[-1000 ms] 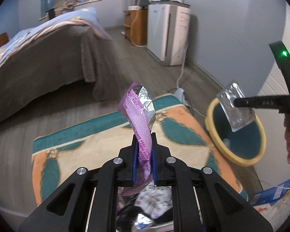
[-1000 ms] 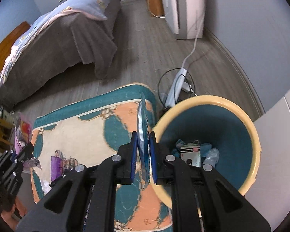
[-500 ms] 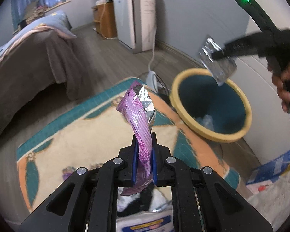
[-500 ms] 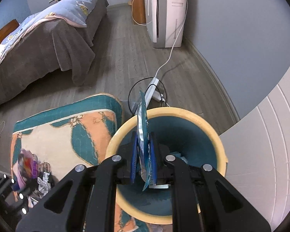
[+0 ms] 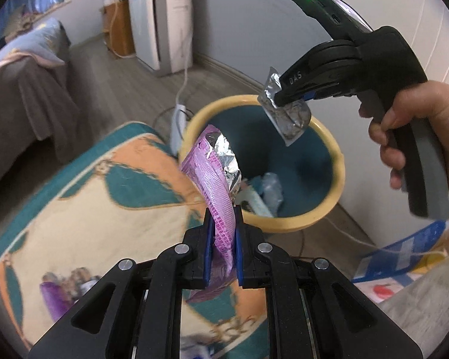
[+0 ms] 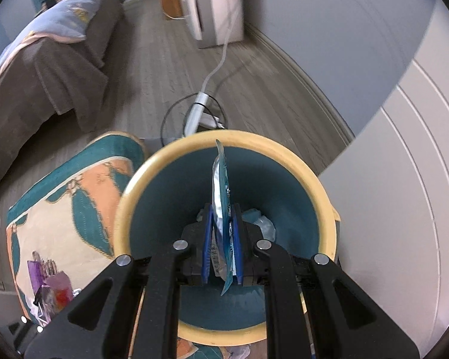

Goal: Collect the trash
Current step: 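Carry wrapper and blister pack over the bin and open both tools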

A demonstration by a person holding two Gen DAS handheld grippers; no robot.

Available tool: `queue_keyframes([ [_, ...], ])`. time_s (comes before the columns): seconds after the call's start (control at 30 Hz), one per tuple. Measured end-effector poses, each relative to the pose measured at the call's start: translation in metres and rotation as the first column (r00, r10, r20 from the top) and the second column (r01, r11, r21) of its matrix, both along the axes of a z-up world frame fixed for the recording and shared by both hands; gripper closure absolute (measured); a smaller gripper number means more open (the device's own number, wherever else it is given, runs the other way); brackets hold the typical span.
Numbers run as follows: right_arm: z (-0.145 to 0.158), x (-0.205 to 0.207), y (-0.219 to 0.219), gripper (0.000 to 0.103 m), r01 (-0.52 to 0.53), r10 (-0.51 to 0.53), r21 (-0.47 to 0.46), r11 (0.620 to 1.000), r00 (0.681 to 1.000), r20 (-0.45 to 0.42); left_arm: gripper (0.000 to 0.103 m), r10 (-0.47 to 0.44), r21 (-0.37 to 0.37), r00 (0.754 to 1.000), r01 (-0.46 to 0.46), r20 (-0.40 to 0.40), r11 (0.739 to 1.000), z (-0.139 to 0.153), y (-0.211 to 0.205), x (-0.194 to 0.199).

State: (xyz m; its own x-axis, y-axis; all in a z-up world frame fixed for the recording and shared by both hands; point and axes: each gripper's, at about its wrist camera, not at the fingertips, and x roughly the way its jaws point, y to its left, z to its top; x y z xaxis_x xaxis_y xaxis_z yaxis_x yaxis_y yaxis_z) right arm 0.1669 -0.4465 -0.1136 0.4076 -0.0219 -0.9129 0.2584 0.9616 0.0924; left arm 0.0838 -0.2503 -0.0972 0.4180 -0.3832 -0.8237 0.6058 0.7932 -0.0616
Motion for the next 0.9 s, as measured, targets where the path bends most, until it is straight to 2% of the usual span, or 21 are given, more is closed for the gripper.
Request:
queue_keyframes([
  [0.2, 0.006, -0.002, 0.001, 0.091, 0.030, -0.030, 0.000, 1.000, 0.999, 0.012, 0.090, -0.063, 0.032, 0.998, 0.063, -0.003, 0.997, -0.013, -0.028, 0.010],
  [0.33, 0.019, -0.007, 0.007, 0.091, 0.036, -0.035, -0.026, 0.999, 0.999, 0.034, 0.090, -0.053, 0.032, 0.998, 0.054, -0.029, 0.998, -0.019, -0.041, 0.026],
  [0.47, 0.027, -0.013, -0.004, 0.091, 0.073, -0.071, -0.032, 0.997, 0.996, 0.052, 0.090, -0.054, 0.014, 0.999, 0.054, -0.001, 0.998, -0.010, -0.053, 0.037],
  [0.53, 0.032, -0.017, -0.010, 0.091, 0.098, -0.095, -0.044, 0.994, 0.993, 0.065, 0.084, -0.067, 0.000, 0.997, 0.067, 0.037, 0.998, -0.001, -0.058, 0.035],
  [0.6, 0.040, -0.021, -0.015, 0.091, 0.123, -0.117, -0.059, 0.991, 0.989, 0.092, 0.071, -0.066, -0.019, 0.995, 0.067, 0.079, 0.998, 0.010, -0.061, 0.033],
  [0.63, 0.043, -0.023, -0.016, 0.091, 0.131, -0.125, -0.055, 0.990, 0.987, 0.102, 0.069, -0.064, -0.033, 0.993, 0.068, 0.096, 0.997, 0.015, -0.061, 0.031],
  [0.7, 0.047, -0.025, -0.016, 0.090, 0.137, -0.132, -0.039, 0.990, 0.985, 0.111, 0.048, -0.061, -0.039, 0.991, 0.066, 0.121, 0.997, 0.021, -0.060, 0.026],
  [0.73, 0.048, -0.026, -0.015, 0.088, 0.134, -0.130, -0.037, 0.990, 0.985, 0.111, 0.043, -0.059, -0.036, 0.990, 0.065, 0.129, 0.997, 0.022, -0.058, 0.024],
  [0.77, 0.049, -0.027, -0.013, 0.085, 0.130, -0.126, -0.036, 0.991, 0.986, 0.110, 0.038, -0.057, -0.030, 0.989, 0.062, 0.138, 0.998, 0.023, -0.056, 0.021],
  [0.83, 0.053, -0.028, -0.011, 0.065, 0.124, -0.120, -0.029, 0.992, 0.986, 0.113, 0.032, -0.040, -0.010, 0.987, 0.042, 0.155, 0.999, 0.026, -0.050, 0.018],
  [0.9, 0.058, -0.030, -0.008, 0.057, 0.122, -0.119, -0.022, 0.992, 0.985, 0.124, 0.026, -0.017, -0.014, 0.988, 0.020, 0.154, 1.000, 0.030, -0.040, 0.016],
])
